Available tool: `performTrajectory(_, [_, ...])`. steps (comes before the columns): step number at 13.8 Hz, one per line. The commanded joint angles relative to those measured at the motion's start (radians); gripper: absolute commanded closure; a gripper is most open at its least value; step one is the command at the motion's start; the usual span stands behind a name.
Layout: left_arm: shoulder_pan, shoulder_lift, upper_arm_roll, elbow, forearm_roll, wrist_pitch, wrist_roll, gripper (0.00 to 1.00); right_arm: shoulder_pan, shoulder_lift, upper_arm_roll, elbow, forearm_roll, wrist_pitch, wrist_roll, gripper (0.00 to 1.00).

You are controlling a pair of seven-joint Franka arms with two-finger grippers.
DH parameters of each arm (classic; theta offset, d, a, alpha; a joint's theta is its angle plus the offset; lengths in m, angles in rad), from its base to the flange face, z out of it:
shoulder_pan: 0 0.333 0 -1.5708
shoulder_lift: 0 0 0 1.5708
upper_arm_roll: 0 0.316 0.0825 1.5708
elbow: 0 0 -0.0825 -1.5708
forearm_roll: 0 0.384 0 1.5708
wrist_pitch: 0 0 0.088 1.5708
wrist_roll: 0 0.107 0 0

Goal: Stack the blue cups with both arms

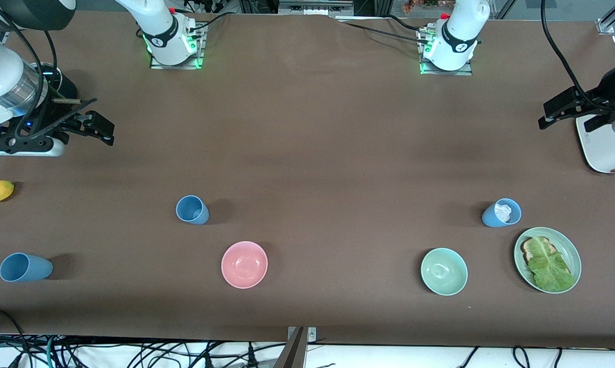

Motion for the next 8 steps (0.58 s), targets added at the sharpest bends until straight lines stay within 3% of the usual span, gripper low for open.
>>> performTrajectory(1, [0.004, 0.017, 0.001, 0.009, 0.009, -0.011, 0.027, 0.0, -0.001, -0.017, 0.003, -0.008, 0.008, -0.013, 0.034, 0.0])
performTrajectory(8, [0.007, 0.023, 0.003, 0.011, 0.009, -0.011, 0.03, 0.0, -0.001, -0.013, 0.004, 0.001, 0.008, -0.013, 0.059, 0.0])
